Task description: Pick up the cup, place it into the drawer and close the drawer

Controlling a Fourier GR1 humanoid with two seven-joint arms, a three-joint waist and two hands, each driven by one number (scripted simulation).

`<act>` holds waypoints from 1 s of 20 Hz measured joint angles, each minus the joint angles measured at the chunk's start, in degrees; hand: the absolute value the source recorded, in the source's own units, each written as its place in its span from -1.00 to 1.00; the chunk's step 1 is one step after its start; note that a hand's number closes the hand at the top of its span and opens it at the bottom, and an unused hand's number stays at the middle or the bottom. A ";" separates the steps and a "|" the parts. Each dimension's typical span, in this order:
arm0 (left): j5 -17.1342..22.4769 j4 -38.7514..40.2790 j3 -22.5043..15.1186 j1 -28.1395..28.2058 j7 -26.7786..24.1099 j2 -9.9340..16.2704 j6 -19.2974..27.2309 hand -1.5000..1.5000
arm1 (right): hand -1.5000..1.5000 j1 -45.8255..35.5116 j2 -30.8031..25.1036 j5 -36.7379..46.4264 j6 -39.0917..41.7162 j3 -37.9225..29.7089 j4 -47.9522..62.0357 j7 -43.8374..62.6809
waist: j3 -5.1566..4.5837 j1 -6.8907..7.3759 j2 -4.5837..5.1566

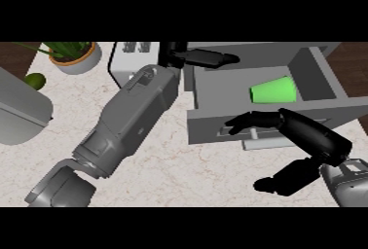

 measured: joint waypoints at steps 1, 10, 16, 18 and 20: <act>0.36 -0.22 0.17 0.23 -0.27 0.00 -0.26 -1.00 | -1.00 0.58 0.19 2.93 -1.16 0.84 1.08 -0.95 | 0.00 0.68 -0.07; 1.73 -3.64 1.48 5.49 -3.49 0.37 -3.13 -1.00 | 1.00 -1.81 3.27 21.70 -10.11 7.83 24.08 -11.92 | 0.03 5.65 -0.38; 1.68 -7.76 1.48 10.87 -3.39 3.13 -5.36 -1.00 | 1.00 -9.78 5.18 27.19 -15.77 6.62 44.50 -19.77 | 0.05 8.32 -0.43; 1.75 -9.58 1.30 12.89 -2.97 4.34 -6.70 -1.00 | 1.00 -12.98 5.51 27.62 -17.59 5.02 50.06 -22.70 | 0.01 9.15 -0.48; 1.79 -10.95 1.15 14.59 -2.91 4.90 -7.52 -1.00 | 1.00 -16.13 6.16 27.55 -19.44 3.17 55.33 -25.20 | 0.06 9.91 -0.25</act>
